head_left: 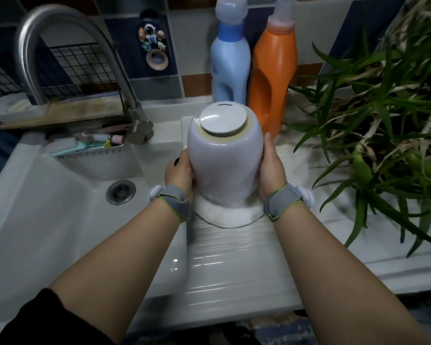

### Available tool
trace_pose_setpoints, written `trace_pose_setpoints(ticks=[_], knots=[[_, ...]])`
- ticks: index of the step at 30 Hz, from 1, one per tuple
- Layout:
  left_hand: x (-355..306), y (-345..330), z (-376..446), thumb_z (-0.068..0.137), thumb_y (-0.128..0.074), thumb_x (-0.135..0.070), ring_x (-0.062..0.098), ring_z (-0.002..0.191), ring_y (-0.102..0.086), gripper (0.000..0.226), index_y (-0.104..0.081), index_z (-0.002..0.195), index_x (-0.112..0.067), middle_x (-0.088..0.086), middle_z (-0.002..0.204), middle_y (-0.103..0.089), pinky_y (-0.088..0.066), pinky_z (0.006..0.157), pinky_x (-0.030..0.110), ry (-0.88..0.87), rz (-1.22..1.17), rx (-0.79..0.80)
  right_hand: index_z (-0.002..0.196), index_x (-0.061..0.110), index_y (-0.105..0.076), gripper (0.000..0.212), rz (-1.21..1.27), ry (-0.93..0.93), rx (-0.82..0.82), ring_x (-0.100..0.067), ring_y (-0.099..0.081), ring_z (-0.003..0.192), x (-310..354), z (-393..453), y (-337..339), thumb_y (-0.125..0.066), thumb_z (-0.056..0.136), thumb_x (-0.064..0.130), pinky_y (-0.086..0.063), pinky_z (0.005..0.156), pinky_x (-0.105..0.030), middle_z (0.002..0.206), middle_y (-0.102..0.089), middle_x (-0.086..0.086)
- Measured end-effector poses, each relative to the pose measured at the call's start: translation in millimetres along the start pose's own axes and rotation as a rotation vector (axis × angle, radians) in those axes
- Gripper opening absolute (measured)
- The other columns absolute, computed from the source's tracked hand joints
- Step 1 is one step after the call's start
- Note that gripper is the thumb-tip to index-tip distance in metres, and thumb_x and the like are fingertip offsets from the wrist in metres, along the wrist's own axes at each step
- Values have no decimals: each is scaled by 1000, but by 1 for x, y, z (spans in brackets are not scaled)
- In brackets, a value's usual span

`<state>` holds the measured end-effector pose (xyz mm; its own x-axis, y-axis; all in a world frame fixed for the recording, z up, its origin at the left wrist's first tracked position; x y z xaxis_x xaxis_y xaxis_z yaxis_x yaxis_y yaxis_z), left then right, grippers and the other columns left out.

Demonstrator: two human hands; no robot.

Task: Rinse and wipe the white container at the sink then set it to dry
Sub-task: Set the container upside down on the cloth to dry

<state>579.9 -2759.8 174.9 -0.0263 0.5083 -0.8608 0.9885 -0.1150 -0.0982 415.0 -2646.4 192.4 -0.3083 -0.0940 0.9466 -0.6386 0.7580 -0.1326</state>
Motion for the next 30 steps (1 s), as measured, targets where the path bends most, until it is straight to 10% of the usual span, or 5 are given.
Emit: trace_pose_setpoints(ticks=[10, 17, 22, 26, 30], knots=[[1, 17, 10, 93, -54, -48, 12, 71, -66, 33, -55, 80, -18, -4, 75, -67, -51, 72, 31, 0, -84, -12, 137, 28, -53, 72, -81, 62, -157, -11, -44, 132, 7, -22, 8, -34, 82, 71, -34, 108, -33, 143, -52, 12], [-10, 12, 3, 93, -58, -50, -2, 45, -60, 34, -53, 76, -21, -18, 46, -59, -49, 64, 28, -56, -58, 49, 92, 56, -53, 21, -178, 220, -99, 6, -53, 101, 38, -37, -5, -39, 85, 69, -38, 82, -18, 110, -57, 24], [-17, 4, -6, 81, -60, -68, 16, 86, -65, 45, -67, 90, -24, -2, 92, -67, -56, 71, 37, -40, -8, 129, 121, 42, -53, 67, -206, 188, 13, -12, -60, 113, 39, -35, -21, -47, 70, 86, -47, 101, -38, 123, -64, 11], [-24, -1, -4, 84, -58, -67, 18, 82, -62, 47, -65, 80, -20, 0, 85, -66, -58, 70, 36, -94, 36, 102, 110, 55, -50, 64, -176, 169, 2, -9, -63, 109, 39, -29, -21, -55, 57, 91, -50, 101, -41, 117, -64, 19], [-31, -7, -2, 85, -60, -65, 17, 89, -63, 69, -64, 114, -3, 6, 104, -69, -59, 85, 46, -112, 36, 96, 100, 58, -56, 56, -118, 175, 0, -10, -65, 108, 38, -14, -19, -61, 54, 89, -50, 102, -43, 116, -68, 17]])
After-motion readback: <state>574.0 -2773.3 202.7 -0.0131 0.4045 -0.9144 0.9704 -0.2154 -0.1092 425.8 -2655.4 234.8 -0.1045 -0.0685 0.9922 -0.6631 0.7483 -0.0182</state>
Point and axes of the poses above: each hand's wrist, its own z-axis towards the middle knuckle, its own y-axis out of the back of the hand, x = y × z, the point moved 4 cm from there along z, towards the middle knuckle
